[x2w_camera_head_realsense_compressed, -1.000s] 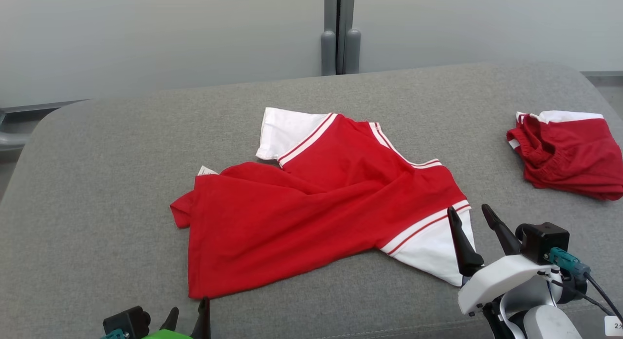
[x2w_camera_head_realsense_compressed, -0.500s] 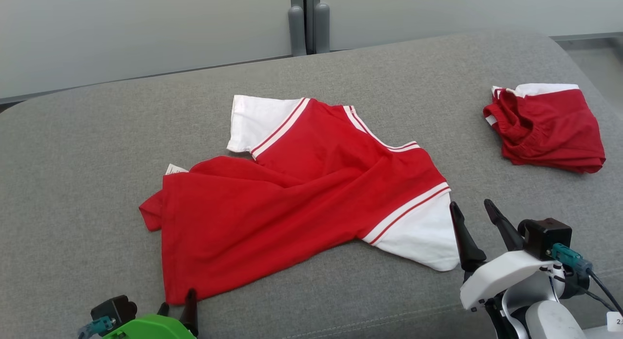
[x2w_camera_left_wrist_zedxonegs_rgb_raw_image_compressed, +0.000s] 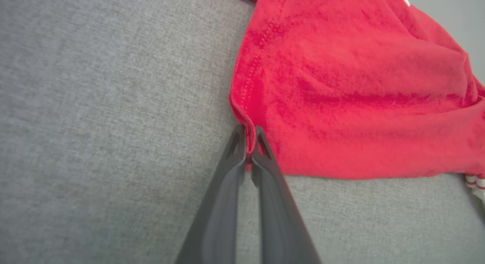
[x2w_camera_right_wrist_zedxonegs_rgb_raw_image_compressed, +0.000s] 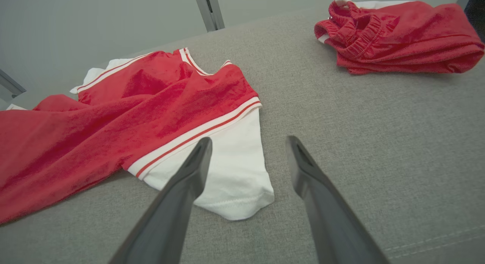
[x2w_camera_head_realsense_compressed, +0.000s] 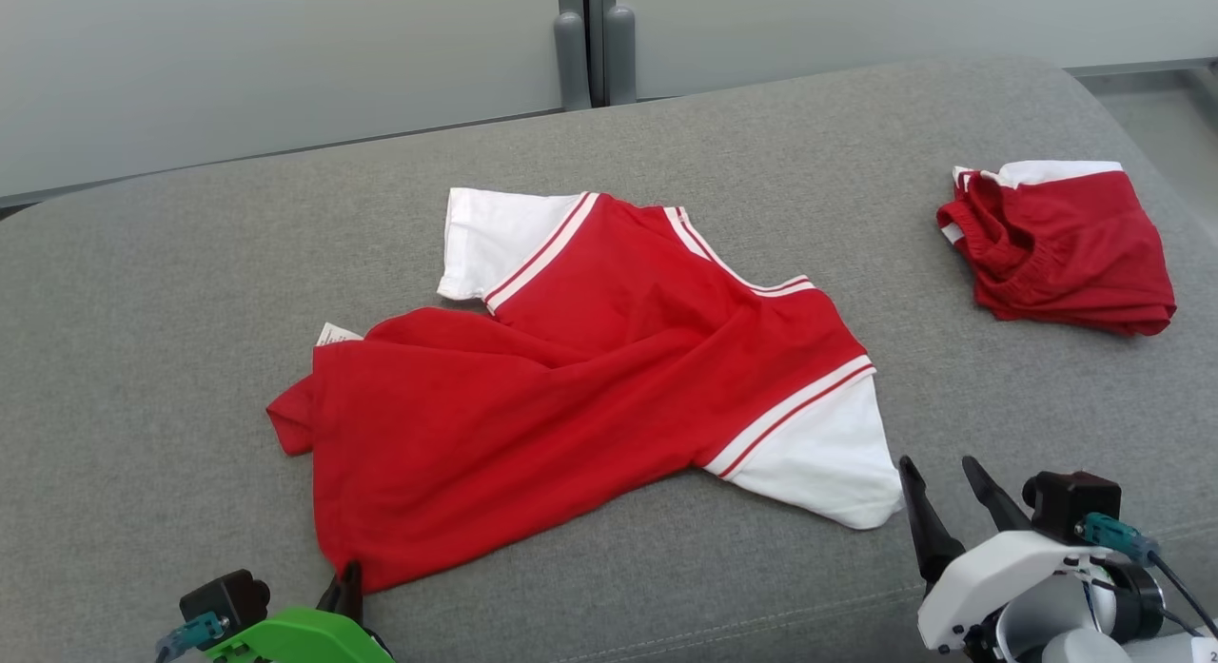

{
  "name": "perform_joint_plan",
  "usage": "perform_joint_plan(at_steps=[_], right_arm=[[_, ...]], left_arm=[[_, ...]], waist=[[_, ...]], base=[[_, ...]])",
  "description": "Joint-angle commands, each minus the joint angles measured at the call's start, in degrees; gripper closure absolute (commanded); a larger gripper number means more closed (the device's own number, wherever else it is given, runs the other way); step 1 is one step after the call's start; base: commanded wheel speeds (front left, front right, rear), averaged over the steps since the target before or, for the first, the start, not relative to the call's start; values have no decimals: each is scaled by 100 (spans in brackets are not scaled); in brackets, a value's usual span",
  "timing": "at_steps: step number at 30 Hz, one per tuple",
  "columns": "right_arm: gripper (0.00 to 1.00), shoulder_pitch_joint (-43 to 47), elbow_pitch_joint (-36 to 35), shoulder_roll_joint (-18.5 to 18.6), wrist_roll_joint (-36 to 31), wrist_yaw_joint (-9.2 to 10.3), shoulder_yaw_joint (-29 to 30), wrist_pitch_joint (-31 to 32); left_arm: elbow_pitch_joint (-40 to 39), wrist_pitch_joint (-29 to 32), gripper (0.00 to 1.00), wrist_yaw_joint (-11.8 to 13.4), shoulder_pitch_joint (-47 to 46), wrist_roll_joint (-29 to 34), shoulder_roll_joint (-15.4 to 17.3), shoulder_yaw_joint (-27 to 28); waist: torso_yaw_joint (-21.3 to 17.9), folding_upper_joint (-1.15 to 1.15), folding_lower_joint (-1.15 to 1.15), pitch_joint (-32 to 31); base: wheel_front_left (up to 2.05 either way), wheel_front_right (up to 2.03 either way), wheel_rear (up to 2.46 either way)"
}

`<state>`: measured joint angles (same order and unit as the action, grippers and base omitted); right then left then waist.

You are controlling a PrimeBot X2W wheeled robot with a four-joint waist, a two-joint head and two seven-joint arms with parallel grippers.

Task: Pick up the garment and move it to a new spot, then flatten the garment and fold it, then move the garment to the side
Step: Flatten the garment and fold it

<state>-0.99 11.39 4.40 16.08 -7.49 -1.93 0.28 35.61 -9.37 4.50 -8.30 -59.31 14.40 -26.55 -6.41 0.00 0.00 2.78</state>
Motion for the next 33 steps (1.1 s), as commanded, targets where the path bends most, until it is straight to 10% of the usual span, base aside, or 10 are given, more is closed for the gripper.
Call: perform_joint_plan(at_steps=[1,24,29,33], right_arm=[[0,70,104,21,59,1,50,7],[0,-873,2449,34,1041,1,-213,-518],[100,-997,2652,105,1062,0,-445,-655],[100,-1079,2662,213,1224,0,-597,-725]], left_arm=[[-56,-64,100,-37,-84,71,50,-2],[-1360,-22,100,420,172,349,237,-183],[-1449,-45,100,462,203,327,258,-154],[-1511,-90,100,471,201,300,273,-112]], waist=[[37,0,0,7],[518,0,0,363],[507,0,0,370],[483,0,0,358]], base=[[0,0,0],[0,0,0],[0,0,0],[0,0,0]])
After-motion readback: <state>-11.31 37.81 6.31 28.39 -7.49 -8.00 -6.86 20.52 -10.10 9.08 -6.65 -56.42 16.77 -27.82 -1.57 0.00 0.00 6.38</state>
